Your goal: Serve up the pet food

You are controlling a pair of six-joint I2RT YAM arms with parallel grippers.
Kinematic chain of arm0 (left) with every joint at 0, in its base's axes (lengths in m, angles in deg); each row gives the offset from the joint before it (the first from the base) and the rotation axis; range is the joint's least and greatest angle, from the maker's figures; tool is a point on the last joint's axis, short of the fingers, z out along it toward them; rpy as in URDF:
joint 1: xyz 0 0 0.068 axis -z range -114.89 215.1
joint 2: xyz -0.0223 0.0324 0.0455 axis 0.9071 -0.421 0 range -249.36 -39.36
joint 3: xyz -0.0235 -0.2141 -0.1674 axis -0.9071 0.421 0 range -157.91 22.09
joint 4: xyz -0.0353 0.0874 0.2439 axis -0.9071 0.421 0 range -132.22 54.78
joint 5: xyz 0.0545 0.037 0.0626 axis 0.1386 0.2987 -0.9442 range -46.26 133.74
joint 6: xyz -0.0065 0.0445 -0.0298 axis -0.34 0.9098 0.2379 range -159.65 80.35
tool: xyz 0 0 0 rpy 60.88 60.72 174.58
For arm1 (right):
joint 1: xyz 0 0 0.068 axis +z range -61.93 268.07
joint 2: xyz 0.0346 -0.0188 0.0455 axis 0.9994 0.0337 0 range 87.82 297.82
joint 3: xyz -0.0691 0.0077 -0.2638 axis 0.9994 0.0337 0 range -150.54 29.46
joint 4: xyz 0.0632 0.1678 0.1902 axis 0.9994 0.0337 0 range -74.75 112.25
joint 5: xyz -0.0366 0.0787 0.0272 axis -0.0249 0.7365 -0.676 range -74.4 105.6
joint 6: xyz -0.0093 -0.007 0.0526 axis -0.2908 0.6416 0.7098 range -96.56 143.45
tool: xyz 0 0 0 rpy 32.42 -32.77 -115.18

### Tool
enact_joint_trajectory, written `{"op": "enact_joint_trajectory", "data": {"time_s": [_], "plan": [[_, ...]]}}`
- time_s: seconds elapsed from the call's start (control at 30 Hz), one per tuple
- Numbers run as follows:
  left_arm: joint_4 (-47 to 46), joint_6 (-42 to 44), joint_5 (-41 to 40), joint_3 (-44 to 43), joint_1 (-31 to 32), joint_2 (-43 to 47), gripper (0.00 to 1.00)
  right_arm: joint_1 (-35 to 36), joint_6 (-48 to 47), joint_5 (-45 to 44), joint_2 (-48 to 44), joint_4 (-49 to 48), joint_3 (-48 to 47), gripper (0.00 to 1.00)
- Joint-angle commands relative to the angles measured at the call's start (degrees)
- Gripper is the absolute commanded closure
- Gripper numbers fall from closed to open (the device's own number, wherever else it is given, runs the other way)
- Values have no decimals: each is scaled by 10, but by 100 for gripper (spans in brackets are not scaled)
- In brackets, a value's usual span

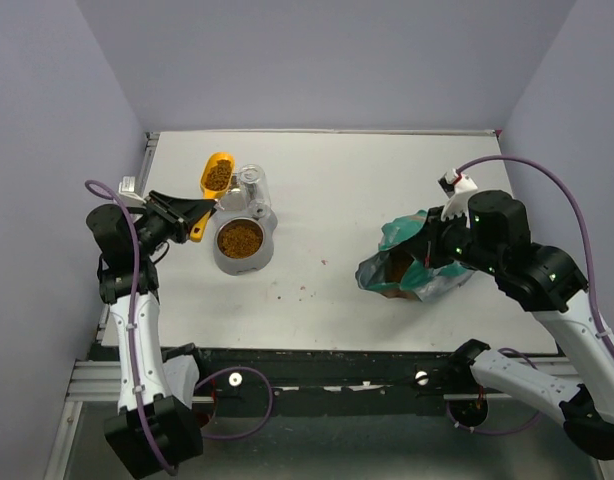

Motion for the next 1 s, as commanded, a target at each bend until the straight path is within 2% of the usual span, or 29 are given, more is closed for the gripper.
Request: {"op": "enact_joint_trajectory", "data": {"time_s": [0.0,0.27,0.43,0.63,0.97], "plan": [[-62,24,6,-21,-15,-68,100,4,0,61,-5,-78,-50,100],[-115,73,33,-50,-37,-200,100,4,-20,23,9,-60,-72,100],[-90,131,67,-87,-42,-283,100,3,-28,-5,18,-46,-82,100],[-96,175,89,-90,-43,-348,100,4,-25,-26,19,-44,-78,100],[38,268,71,-144,-43,-425,100,5,-22,-67,28,-38,-82,100]]}}
